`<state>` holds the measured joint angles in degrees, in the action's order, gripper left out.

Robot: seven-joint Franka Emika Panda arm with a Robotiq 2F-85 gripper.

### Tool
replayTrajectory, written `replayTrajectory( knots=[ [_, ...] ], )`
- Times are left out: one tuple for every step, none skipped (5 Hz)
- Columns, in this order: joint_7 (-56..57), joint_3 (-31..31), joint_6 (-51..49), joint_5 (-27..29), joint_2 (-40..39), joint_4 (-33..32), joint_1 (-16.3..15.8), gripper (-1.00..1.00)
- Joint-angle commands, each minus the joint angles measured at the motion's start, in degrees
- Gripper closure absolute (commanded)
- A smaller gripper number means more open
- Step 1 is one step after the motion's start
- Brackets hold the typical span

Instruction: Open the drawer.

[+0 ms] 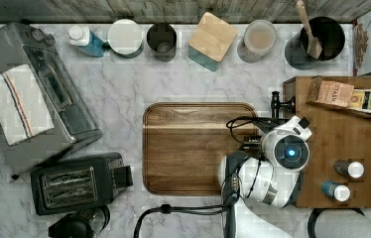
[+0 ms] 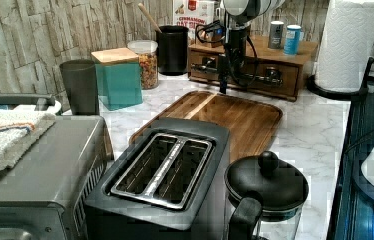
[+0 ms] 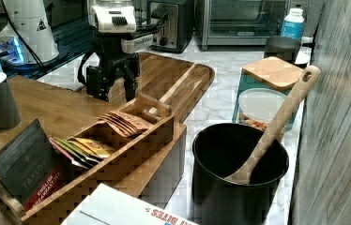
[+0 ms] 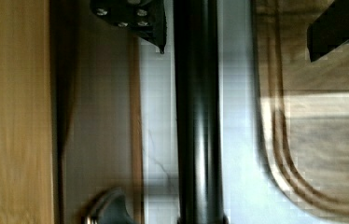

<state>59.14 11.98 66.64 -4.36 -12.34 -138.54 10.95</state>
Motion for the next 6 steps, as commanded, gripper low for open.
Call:
replayTrajectory(
  knots=[
    [7.0,-8.2,-6.3,11.5,1.4,0.5,0.6,-1.0],
    [5.7,-10.2,-5.7,10.3,4.0,-2.6,-2.3,-1.0],
    [5.0,-13.0,-4.2,10.5,4.2,-4.3,-4.5,-1.0],
    [8.1,-15.6,-5.5,12.8,5.8,-6.0,-6.0,-1.0],
    [5.3,-17.0,-6.8,11.9,7.6,-7.3,-7.9,-1.0],
    [2.3,-18.6,-7.1,11.4,8.4,-7.8,-8.8,-1.0]
  ],
)
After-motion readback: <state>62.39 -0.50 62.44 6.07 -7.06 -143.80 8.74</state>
